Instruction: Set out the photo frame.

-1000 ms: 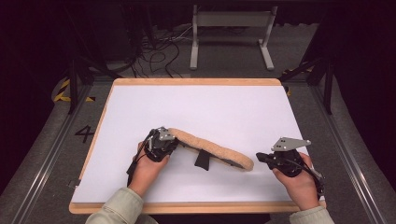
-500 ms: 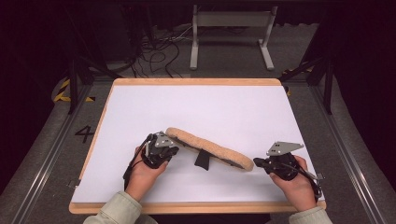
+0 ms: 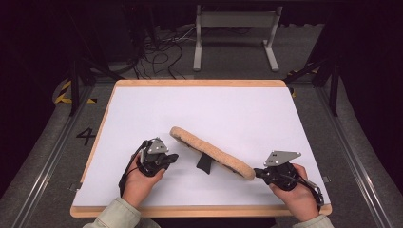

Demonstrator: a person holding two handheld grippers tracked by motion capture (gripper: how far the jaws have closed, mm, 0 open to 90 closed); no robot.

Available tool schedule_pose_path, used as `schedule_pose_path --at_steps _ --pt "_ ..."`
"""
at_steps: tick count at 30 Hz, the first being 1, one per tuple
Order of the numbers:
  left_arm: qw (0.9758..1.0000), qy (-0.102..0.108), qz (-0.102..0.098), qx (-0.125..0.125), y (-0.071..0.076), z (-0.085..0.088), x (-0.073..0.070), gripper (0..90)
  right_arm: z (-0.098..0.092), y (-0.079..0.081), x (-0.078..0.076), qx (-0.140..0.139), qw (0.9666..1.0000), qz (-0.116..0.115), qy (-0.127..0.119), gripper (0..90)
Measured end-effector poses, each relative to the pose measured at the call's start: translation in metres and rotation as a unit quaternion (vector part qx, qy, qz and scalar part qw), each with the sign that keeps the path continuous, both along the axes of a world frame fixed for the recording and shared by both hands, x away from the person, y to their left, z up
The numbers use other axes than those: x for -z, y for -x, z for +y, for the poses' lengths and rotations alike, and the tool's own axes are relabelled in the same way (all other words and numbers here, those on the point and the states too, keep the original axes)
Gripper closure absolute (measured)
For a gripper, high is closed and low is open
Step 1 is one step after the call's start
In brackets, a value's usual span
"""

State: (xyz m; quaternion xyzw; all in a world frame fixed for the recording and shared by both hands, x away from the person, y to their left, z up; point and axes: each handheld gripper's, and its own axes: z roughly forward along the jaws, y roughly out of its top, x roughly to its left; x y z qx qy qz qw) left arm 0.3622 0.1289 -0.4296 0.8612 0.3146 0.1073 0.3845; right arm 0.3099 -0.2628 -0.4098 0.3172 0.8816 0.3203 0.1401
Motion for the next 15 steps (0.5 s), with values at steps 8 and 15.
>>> schedule_pose_path --at_steps 8,15 --pt "0.9999 0.009 0.008 0.008 0.000 -0.002 0.001 90.0 0.012 0.010 0.001 -0.029 0.9996 0.005 -0.001 90.0" --pt "0.9992 0.014 0.011 0.037 0.006 -0.013 -0.002 90.0 0.025 0.018 0.002 -0.062 0.9979 0.018 -0.005 90.0"
